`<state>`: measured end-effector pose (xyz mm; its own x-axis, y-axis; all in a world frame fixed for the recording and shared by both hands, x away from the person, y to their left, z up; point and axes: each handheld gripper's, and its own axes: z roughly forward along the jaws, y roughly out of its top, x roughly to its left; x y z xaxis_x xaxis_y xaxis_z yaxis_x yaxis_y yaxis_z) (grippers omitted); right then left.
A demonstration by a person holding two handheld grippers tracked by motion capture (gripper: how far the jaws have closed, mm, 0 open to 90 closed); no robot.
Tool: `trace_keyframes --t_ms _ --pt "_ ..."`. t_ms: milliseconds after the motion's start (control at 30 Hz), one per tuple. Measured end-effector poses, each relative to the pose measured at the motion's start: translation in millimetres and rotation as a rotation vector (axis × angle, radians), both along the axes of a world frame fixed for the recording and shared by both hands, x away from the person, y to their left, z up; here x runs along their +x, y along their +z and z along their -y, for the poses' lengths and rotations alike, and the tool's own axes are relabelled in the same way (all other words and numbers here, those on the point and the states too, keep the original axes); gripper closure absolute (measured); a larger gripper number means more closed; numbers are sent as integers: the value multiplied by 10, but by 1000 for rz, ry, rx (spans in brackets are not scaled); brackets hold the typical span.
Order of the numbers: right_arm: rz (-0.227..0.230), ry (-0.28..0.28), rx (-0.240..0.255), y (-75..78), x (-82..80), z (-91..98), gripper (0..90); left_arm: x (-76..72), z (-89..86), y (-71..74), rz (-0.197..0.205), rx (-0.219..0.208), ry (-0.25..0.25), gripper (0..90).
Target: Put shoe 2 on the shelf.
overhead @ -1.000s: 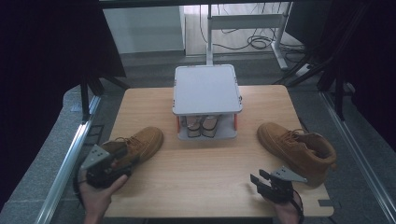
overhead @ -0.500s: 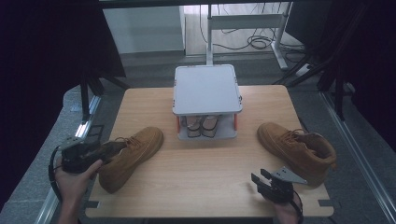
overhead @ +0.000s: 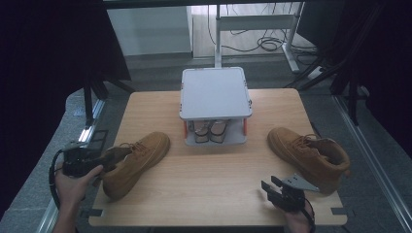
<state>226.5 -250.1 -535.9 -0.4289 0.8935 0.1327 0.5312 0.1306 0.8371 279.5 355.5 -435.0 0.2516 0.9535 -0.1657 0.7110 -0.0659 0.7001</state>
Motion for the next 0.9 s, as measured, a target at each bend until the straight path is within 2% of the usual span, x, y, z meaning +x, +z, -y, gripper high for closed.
trace_keyframes --t_ms 67,133,233,333,433,500,600,733,900 --pt "0 0 -2 -1 1 4 529 42 14 13 -8 1 -10 408" --pt "2 -4 -2 0 -3 12 529 78 44 30 -16 27 -25 433" --pt "1 -10 2 0 2 26 529 151 99 20 -49 58 -44 455" --pt "2 -11 2 0 2 30 529 204 150 -16 -73 67 -54 514" --pt "4 -11 1 0 -2 35 529 238 190 -38 -90 107 -40 591" --pt "5 -13 1 0 -1 44 529 249 193 -47 -95 117 -37 636" --pt "4 -17 3 2 2 49 529 260 172 -56 -102 92 -43 681" --pt "14 -19 4 26 -9 53 529 256 172 -56 -96 93 -57 717" --pt "57 -16 23 194 -40 119 525 260 147 -66 -94 71 -66 729"
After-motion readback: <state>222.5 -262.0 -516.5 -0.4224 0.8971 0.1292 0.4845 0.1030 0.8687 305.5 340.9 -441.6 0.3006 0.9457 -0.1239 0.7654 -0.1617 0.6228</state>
